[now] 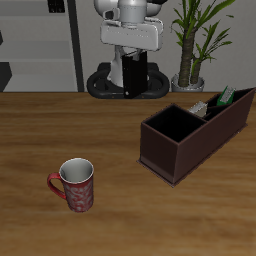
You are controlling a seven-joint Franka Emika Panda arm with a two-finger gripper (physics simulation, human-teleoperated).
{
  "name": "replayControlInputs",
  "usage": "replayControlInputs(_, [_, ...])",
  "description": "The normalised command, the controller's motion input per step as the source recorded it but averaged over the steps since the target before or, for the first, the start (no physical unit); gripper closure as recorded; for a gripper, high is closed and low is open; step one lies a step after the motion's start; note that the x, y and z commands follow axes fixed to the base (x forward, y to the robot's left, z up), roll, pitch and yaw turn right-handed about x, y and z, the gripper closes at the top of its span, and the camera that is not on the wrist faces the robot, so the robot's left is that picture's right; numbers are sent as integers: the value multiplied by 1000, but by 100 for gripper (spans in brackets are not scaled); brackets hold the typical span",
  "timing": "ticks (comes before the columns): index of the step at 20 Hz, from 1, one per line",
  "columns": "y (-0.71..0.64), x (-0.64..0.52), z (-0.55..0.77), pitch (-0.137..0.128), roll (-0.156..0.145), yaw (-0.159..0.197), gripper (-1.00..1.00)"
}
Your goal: Place the yellow book into the left desk caddy's front compartment and place the green book into the left desk caddy's left compartment and place the black book into the left desk caddy's back compartment
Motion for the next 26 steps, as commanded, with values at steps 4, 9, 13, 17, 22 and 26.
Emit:
replayControlInputs(4, [438,-255,-151,21,33,-35,100])
replayControlInputs(9, [369,-175,-89,38,27,-2,100])
replayControlInputs(13, [264,-78,-22,22,12,-24,100])
replayControlInputs(17, [310,32,182,-13,-4,-25,100])
replayControlInputs(22, [139,176,61,3,-53,-95,100])
replayControlInputs(26, [215,257,62,33,-14,-35,100])
